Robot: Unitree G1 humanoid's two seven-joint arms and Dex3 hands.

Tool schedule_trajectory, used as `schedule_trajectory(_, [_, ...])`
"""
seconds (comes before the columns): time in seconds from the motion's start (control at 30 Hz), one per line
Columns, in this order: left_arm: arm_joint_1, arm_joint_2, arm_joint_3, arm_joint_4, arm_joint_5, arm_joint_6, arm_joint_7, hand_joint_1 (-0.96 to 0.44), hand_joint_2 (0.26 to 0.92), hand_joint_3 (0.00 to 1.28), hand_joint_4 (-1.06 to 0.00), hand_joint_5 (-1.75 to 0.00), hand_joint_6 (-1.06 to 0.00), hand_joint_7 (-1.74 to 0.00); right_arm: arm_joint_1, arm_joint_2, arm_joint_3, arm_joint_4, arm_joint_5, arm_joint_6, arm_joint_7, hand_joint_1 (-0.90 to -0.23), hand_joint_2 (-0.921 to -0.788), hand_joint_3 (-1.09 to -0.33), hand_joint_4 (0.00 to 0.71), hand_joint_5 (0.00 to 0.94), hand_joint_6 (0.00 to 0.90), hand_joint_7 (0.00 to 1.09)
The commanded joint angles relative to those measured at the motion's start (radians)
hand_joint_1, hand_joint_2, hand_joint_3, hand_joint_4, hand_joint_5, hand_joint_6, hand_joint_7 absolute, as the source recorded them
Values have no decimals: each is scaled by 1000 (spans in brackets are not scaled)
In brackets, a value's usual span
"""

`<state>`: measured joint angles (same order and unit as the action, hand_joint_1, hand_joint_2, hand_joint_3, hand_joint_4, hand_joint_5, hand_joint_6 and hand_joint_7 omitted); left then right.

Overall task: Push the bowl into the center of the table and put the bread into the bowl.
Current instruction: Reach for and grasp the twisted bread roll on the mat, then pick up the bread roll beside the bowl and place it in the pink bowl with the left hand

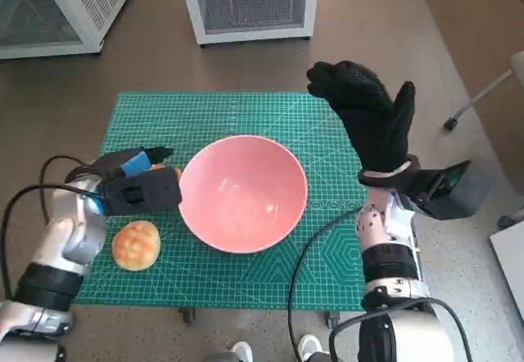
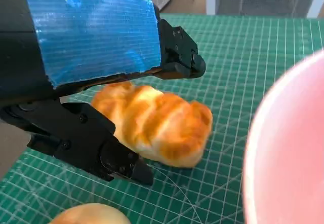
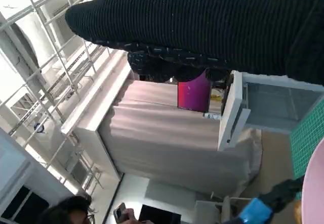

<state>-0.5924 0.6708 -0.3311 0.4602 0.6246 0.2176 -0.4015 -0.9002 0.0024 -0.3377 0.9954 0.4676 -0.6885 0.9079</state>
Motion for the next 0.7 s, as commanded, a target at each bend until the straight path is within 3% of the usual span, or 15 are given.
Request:
schedule_trajectory(0.03, [-32,-16,-36,75,36,-41,36,-81,830,24,-422,-57,-534,-81,28,1,1,3,3,15,7,-492,-921,-389,414,0,587,1])
schedule_trajectory(0.2, [-44,-14,-68,151,63,-86,59,-51,874,31,-667,-109,-671,-120,37,4,3,-13,6,19,7,-488,-921,-387,414,0,589,2])
schedule_trajectory(0.23, [-45,-13,-71,160,65,-92,61,94,891,78,-636,-546,-712,-143,38,5,3,-16,7,20,7,-486,-921,-387,414,0,589,2])
schedule_trajectory(0.27, [-44,-9,-72,162,66,-96,59,146,897,99,-619,-707,-726,-152,40,4,3,-19,8,21,7,-486,-921,-386,414,0,589,2])
schedule_trajectory(0.3, [-44,-6,-72,164,66,-99,57,93,906,122,-621,-932,-641,-525,42,4,3,-21,8,23,7,-485,-921,-386,415,0,589,2])
schedule_trajectory(0.33, [-41,0,-68,159,63,-104,54,59,911,142,-619,-1082,-581,-769,43,4,3,-25,9,24,7,-485,-921,-385,415,0,590,2])
schedule_trajectory(0.4, [-29,19,-53,133,51,-115,48,30,916,134,-617,-1203,-581,-945,46,4,2,-29,12,28,8,-482,-921,-384,414,0,589,2])
schedule_trajectory(0.53, [-7,44,-19,82,30,-125,50,7,919,118,-612,-1260,-599,-1123,51,5,2,-38,14,32,7,-479,-921,-382,413,0,589,1])
schedule_trajectory(0.7, [39,82,58,-50,-7,-115,56,2,920,108,-609,-1205,-616,-1214,63,9,7,-61,14,32,4,-478,-921,-382,413,0,588,1])
